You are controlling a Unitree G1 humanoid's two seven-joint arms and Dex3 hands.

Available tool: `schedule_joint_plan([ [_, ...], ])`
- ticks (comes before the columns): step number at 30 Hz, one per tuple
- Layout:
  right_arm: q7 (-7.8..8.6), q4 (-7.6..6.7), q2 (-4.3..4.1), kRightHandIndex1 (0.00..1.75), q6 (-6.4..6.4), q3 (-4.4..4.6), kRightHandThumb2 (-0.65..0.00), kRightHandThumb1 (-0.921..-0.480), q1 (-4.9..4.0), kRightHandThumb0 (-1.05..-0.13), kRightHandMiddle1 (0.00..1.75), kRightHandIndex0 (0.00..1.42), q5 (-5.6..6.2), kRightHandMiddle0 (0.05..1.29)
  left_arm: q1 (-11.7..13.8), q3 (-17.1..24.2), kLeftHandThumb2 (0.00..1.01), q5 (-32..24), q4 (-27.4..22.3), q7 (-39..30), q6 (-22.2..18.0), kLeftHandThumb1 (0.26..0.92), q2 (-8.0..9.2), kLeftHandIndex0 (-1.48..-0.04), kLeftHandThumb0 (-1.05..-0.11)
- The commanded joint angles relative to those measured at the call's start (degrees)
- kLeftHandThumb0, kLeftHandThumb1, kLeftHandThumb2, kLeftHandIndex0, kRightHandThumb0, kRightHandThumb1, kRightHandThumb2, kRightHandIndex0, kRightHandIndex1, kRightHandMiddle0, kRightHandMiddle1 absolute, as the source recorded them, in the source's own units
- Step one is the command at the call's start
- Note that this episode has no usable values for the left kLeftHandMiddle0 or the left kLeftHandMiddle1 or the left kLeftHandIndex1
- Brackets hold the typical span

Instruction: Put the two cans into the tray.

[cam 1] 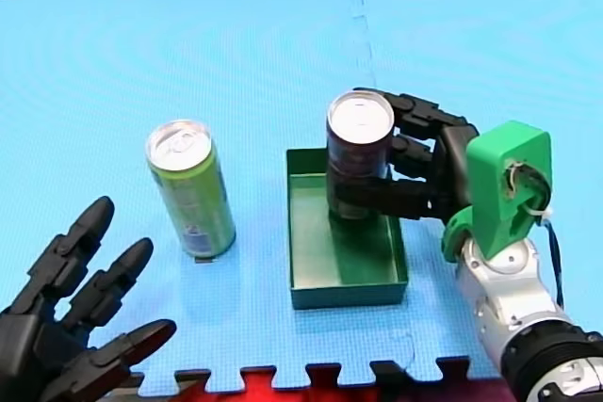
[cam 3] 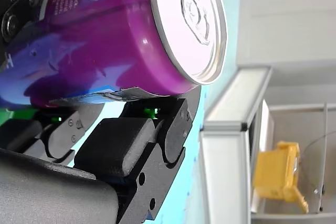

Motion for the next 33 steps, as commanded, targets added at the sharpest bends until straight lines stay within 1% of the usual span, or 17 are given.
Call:
schedule_joint_plan([
  [1,-0.16,-0.17,-0.33,0.0,-0.77,-0.22,-0.001,-0.782,-0.48,-0.36,0.0,1.36,0.23,1.21,0.1,0.0,0.0,0.0,-0.6,0.4,0.2,0.678,-0.03,-0.27,-0.79],
  [5,-0.37,-0.1,-0.61,0.0,-0.71,-0.19,-0.001,-0.783,-0.59,-0.359,0.0,1.36,0.08,1.21,0.4,-0.1,0.0,0.2,-1.4,0.9,0.6,0.678,0.05,-0.27,-0.791],
  [9,-1.08,0.14,-1.13,0.0,-0.48,-0.03,-0.001,-0.784,-0.86,-0.357,0.0,1.36,-0.39,1.22,0.6,-0.2,0.0,0.2,-1.8,1.0,0.9,0.68,0.0,-0.28,-0.796],
  [13,-2.21,0.83,-1.56,0.0,-0.01,-0.11,-0.001,-0.785,-1.65,-0.355,0.0,1.36,-0.77,1.22,0.5,-0.2,0.0,0.1,-1.7,1.0,1.0,0.68,0.02,-0.27,-0.799],
  [17,-2.35,1.31,-1.78,0.0,0.43,-0.39,0.0,-0.785,-2.51,-0.353,0.0,1.36,-0.65,1.22,0.5,-0.2,0.0,0.0,-2.0,1.1,1.3,0.681,0.15,-0.27,-0.804],
  [20,-2.44,1.59,-1.83,0.0,0.75,-0.51,0.0,-0.784,-2.98,-0.353,0.0,1.36,-0.65,1.22,0.5,-0.2,0.0,0.0,-2.3,1.1,1.5,0.682,0.2,-0.27,-0.807],
  [24,-2.47,2.06,-1.78,0.0,1.11,-0.69,0.0,-0.784,-3.39,-0.353,0.0,1.36,-0.59,1.22,0.4,-0.1,0.0,0.1,-2.2,1.2,1.6,0.682,0.23,-0.27,-0.815],
  [30,-2.17,2.42,-1.56,0.0,1.01,-0.92,0.0,-0.784,-3.39,-0.354,0.0,1.36,-0.48,1.22,0.4,-0.1,0.0,0.0,-2.3,0.7,1.4,0.682,0.65,-0.27,-0.816],
  [33,-2.17,2.48,-1.26,0.0,0.85,-0.95,0.0,-0.783,-3.24,-0.355,0.0,1.36,-0.48,1.22,0.4,0.0,0.0,-0.2,-2.3,0.5,1.4,0.68,0.74,-0.27,-0.813],
])
